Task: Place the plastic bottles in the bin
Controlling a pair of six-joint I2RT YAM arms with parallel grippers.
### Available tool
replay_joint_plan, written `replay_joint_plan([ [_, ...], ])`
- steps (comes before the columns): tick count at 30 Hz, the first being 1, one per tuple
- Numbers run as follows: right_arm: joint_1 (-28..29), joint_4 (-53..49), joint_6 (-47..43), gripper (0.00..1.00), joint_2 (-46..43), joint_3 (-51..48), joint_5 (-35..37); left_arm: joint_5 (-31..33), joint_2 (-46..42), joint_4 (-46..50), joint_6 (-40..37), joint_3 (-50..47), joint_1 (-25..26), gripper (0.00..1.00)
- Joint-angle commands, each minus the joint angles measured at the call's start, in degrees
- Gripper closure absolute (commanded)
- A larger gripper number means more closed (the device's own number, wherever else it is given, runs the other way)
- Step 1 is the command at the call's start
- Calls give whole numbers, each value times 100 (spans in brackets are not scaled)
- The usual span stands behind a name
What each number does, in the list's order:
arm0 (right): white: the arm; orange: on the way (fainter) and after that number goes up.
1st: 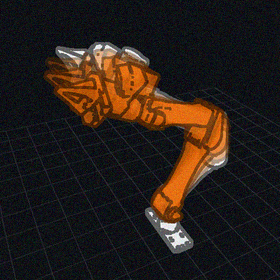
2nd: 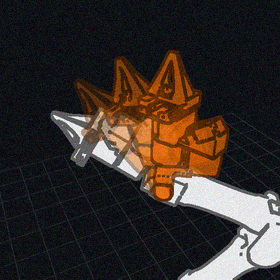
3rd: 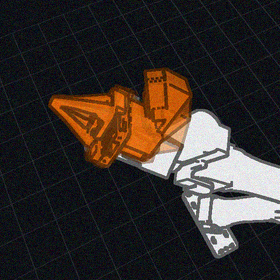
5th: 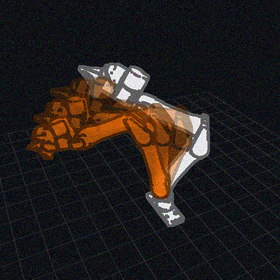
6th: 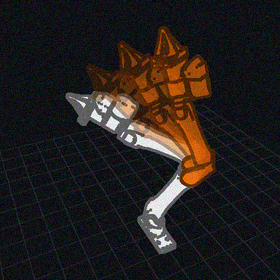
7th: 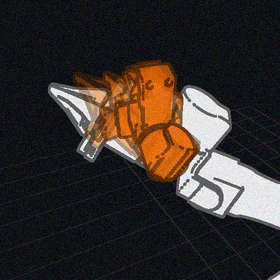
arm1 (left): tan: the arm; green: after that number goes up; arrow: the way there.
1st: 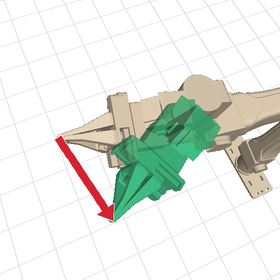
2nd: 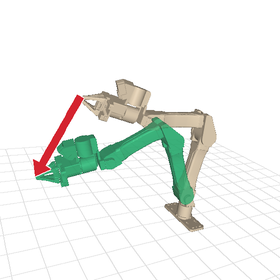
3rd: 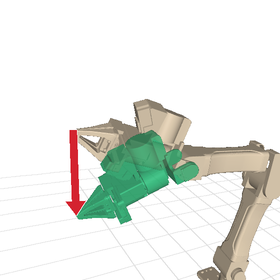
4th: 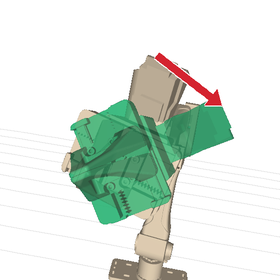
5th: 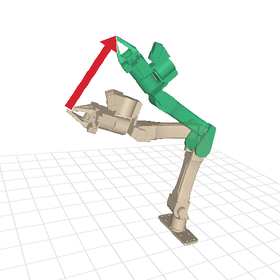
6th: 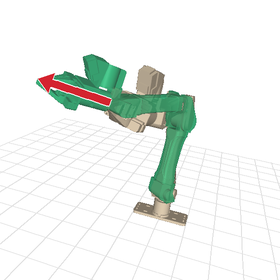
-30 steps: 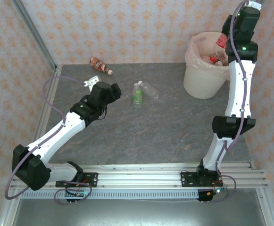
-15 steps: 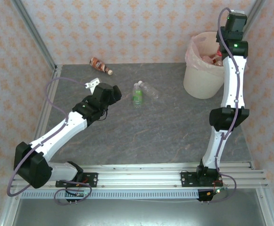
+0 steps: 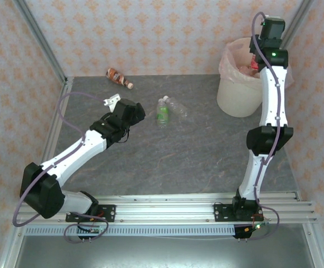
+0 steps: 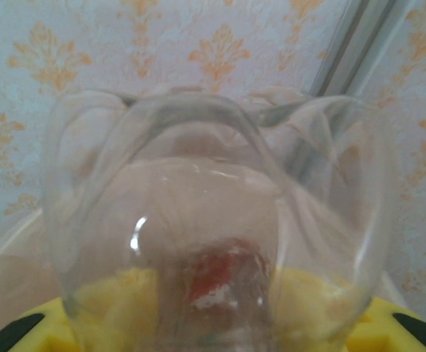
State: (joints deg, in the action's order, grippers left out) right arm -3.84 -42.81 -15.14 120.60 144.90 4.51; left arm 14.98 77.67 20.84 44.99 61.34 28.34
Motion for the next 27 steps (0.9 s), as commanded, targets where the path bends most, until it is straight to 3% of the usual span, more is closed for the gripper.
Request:
replay_joint_plan([
  [1,96,172,-31,59,-174,-380,99,17,67,25,79,36,-49,0],
  [9,100,-242,63,49,-49,-394,366,32,105,96,45,45,-48,0],
  [13,85,-446,230,21,86,-159,553,6,151,78,47,53,-56,0],
  [21,77,-589,689,13,-66,189,-203,-48,257,109,80,100,-56,0],
  [27,-6,-738,928,1,-273,92,-743,-93,336,96,89,115,-48,0],
])
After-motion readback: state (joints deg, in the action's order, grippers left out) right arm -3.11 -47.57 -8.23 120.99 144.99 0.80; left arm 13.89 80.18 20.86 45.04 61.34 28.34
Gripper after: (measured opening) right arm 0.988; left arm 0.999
